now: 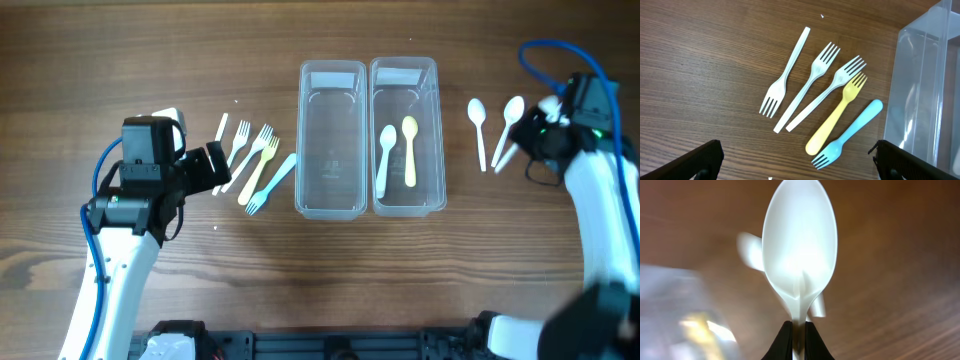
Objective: Pack container
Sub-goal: 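Grasp another white spoon with the right gripper, then place the white spoon into the right container and open the gripper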
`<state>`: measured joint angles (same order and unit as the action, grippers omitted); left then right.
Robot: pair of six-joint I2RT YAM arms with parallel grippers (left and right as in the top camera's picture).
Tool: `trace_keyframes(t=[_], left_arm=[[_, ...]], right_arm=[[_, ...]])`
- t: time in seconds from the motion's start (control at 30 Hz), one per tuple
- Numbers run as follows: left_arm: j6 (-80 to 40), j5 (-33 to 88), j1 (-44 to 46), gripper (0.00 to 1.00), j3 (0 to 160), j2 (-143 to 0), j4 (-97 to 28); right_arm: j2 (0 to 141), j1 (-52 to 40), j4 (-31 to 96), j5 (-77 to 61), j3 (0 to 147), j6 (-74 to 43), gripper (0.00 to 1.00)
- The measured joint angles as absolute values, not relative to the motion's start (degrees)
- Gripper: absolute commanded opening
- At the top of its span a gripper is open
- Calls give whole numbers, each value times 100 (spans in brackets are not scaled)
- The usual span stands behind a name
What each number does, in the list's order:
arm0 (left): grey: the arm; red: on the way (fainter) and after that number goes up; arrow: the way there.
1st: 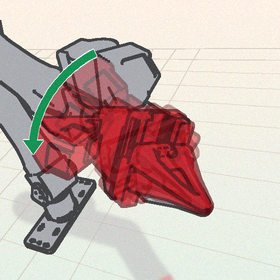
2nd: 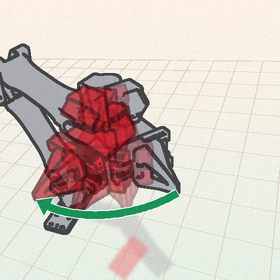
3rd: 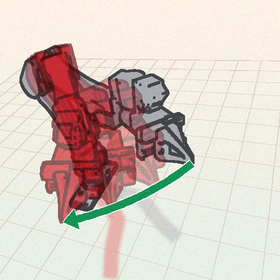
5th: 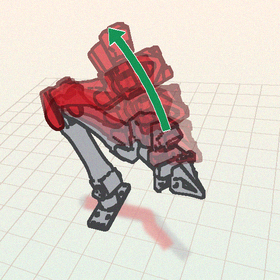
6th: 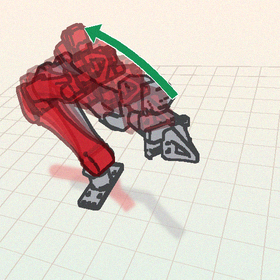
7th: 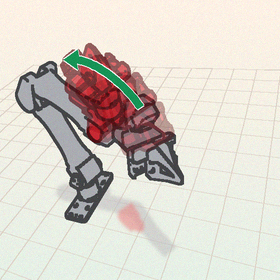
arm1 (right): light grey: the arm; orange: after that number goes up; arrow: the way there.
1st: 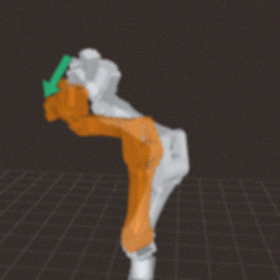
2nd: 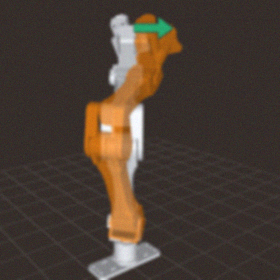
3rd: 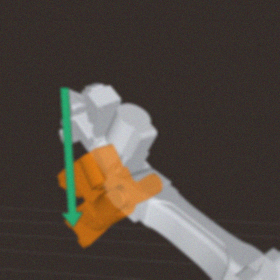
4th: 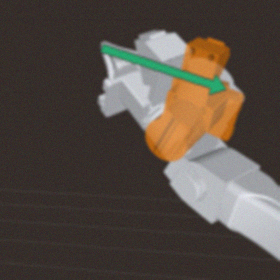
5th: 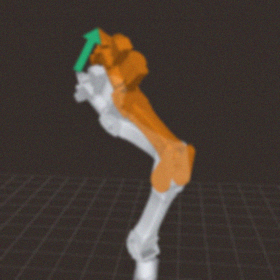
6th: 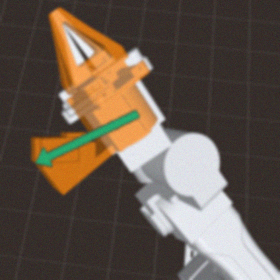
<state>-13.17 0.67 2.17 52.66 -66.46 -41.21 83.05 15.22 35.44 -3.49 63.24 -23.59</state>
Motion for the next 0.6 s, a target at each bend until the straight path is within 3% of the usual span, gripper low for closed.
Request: trace_keyframes(t=[0.23, 0.43, 0.6], left_arm=[[-1317, 67, 217, 100, 5266, -6646, -4119], [-1317, 69, 217, 100, 5266, -6646, -4121], [-1317, 67, 217, 100, 5266, -6643, -4119]], right_arm=[[7011, 259, 3573, -893, 6401, -2359, 4], [8224, -1114, 3015, -624, 6184, -2359, 5], [9666, -1223, 2051, -609, 6012, -2010, 28]])
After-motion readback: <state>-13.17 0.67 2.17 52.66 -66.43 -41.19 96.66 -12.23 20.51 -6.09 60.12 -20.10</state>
